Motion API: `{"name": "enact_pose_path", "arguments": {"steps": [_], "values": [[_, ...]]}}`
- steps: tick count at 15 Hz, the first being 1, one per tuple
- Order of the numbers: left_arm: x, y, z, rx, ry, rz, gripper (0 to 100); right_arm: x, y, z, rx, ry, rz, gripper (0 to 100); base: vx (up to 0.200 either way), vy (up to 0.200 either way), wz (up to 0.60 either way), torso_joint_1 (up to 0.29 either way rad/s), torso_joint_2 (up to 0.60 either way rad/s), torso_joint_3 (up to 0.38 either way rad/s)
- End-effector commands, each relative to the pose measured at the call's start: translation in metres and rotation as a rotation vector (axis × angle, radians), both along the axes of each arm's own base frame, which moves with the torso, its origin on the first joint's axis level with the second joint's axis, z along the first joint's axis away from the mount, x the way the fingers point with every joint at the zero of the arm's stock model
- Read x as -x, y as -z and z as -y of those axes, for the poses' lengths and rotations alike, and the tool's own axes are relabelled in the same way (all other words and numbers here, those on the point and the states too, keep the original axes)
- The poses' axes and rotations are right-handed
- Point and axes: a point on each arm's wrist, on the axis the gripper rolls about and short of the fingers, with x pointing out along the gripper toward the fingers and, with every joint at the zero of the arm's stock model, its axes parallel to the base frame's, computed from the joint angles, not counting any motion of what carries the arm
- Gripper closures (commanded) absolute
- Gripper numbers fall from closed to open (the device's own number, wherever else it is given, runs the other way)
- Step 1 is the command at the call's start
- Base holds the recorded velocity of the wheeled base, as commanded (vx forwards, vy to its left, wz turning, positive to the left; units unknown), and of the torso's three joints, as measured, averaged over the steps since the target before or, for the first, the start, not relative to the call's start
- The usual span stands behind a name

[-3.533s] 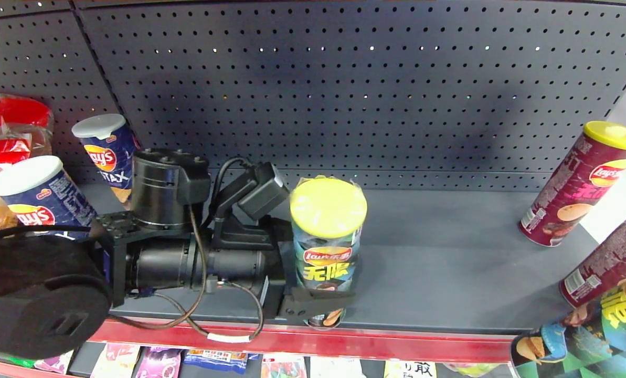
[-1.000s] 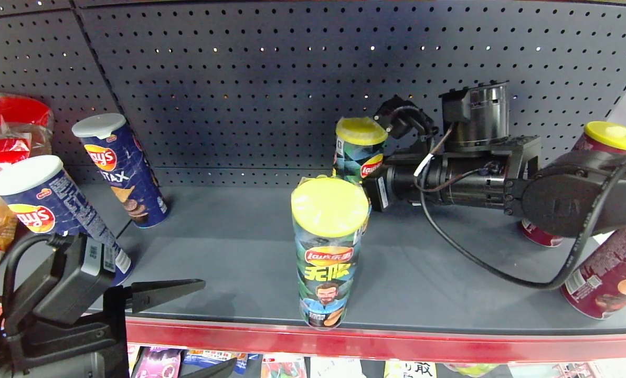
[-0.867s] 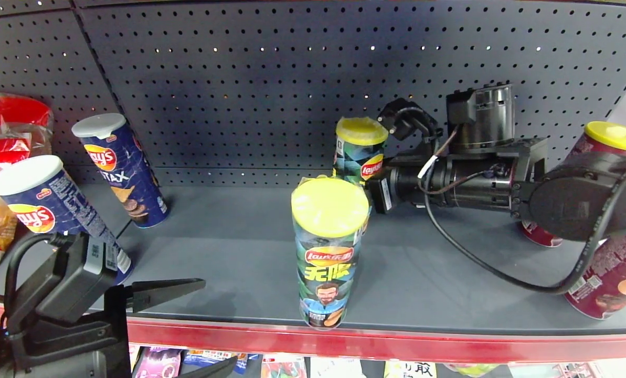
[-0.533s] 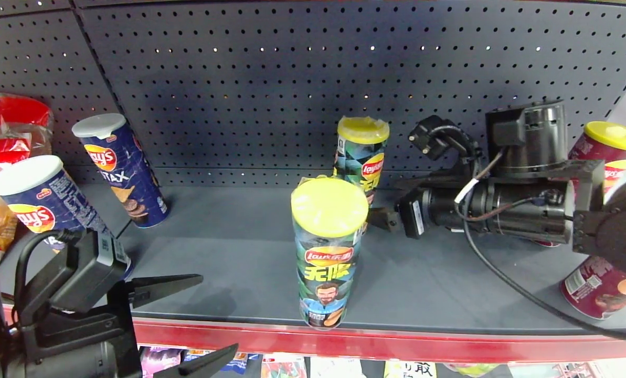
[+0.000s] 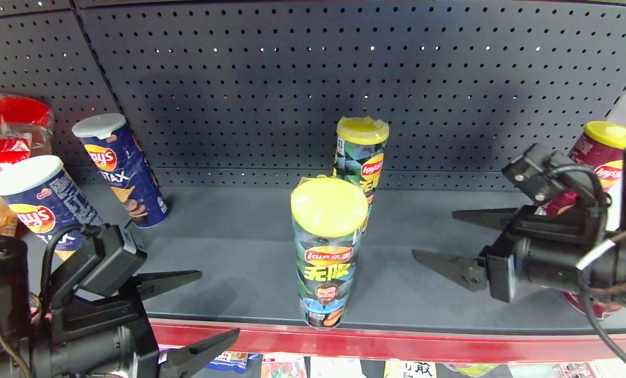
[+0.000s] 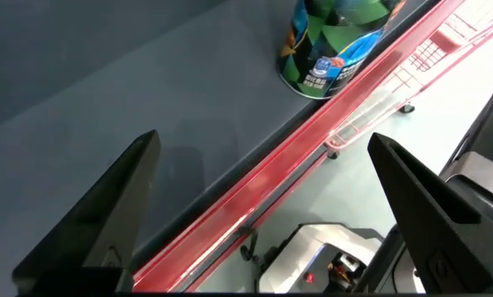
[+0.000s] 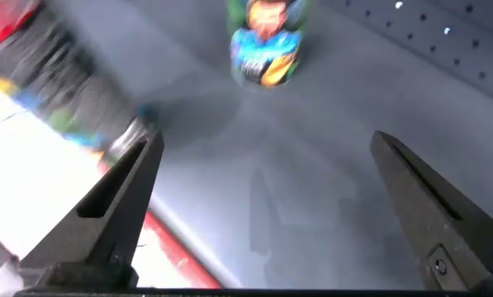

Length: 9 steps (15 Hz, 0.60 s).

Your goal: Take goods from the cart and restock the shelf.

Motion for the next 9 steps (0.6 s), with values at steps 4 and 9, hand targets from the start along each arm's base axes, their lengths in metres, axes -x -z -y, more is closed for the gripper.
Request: {"name": "enact_pose_path", "arguments": {"steps": [4, 9], "values": [[-0.016, 0.014, 0.009, -0.051, -0.005, -0.069, 0, 0.101, 0.015, 0.061, -0.097, -0.055, 0.143, 0, 0.000, 0.000, 0.00, 0.000, 0.00, 0.000], [-0.026, 0.022, 0.021, -0.087, 0.035, -0.092, 0, 0.130, 0.013, 0.092, -0.151, 0.114, 0.256, 0, 0.000, 0.000, 0.00, 0.000, 0.00, 0.000]]}}
